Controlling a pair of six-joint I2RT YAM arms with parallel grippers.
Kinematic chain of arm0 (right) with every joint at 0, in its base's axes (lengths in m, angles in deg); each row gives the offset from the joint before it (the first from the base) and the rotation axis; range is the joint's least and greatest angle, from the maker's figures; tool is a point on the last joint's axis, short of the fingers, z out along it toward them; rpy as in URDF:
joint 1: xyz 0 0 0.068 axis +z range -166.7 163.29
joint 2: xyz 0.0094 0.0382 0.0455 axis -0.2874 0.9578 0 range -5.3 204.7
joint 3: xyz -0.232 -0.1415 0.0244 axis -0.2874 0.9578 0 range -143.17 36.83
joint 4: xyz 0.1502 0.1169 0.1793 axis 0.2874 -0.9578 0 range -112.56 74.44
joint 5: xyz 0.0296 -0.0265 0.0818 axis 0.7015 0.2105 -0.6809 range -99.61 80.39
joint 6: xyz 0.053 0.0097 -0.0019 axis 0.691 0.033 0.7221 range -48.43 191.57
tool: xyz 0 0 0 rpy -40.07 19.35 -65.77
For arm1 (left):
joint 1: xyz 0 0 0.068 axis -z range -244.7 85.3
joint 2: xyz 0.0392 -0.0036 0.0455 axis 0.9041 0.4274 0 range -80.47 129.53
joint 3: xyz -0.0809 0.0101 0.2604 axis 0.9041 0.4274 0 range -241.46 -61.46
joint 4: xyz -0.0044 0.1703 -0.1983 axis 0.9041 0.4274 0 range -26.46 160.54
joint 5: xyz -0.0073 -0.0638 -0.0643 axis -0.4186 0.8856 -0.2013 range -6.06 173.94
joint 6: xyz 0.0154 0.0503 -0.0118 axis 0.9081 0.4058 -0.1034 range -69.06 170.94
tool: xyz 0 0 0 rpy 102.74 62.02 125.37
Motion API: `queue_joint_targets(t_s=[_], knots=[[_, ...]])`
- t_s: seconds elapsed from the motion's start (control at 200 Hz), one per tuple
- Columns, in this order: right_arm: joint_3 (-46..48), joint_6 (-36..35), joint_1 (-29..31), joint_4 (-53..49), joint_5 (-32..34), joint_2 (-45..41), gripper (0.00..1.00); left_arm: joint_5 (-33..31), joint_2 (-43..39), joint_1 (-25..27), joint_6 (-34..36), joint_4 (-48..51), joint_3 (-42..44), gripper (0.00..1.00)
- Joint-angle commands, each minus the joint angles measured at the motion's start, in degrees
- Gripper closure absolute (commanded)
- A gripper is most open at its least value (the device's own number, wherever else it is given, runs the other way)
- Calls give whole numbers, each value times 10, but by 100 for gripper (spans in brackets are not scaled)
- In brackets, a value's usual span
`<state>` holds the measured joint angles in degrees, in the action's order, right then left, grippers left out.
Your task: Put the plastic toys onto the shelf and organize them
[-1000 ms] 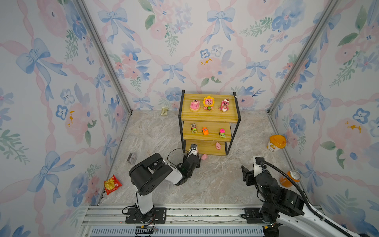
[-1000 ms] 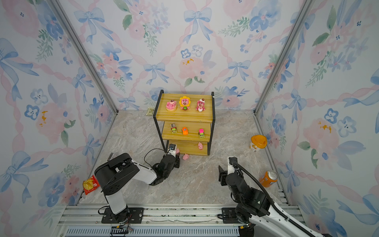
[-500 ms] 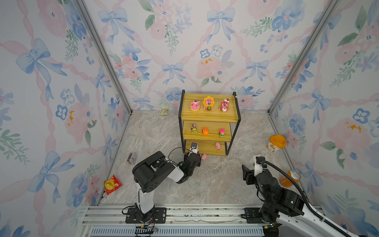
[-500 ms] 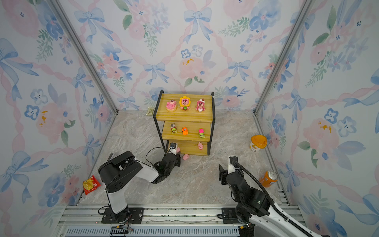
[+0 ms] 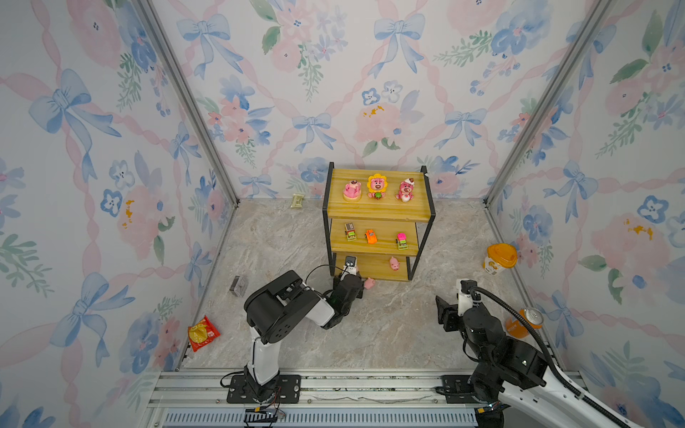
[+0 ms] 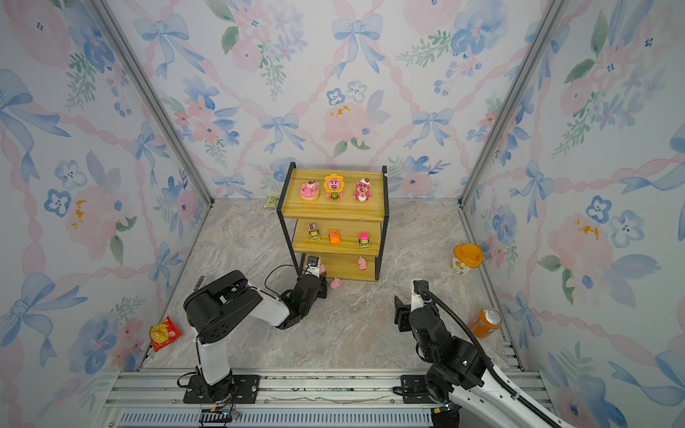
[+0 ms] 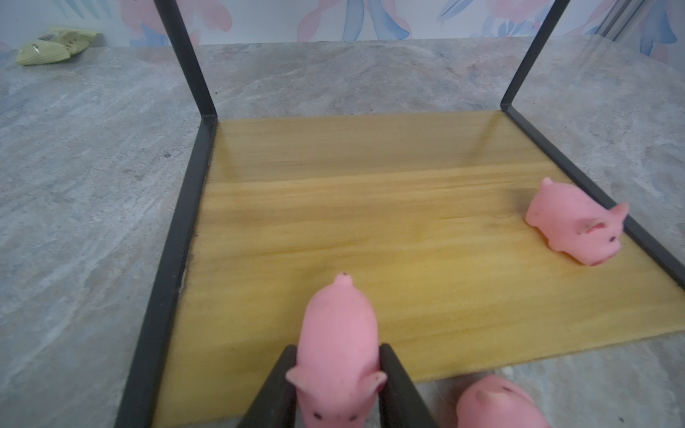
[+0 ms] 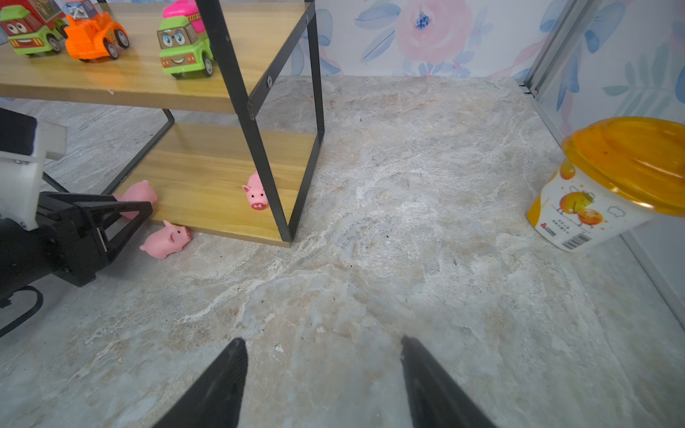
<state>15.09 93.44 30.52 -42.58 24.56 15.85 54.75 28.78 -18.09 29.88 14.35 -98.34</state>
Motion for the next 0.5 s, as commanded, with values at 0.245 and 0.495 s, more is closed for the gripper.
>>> queue_joint_targets(t_s=[0.245, 0.495], knots=[[1, -9, -19, 15, -22, 0, 32, -4, 15, -14, -19, 16, -27, 64], [1, -12, -29, 21, -36, 6, 32, -14, 16, -16, -14, 27, -29, 64]])
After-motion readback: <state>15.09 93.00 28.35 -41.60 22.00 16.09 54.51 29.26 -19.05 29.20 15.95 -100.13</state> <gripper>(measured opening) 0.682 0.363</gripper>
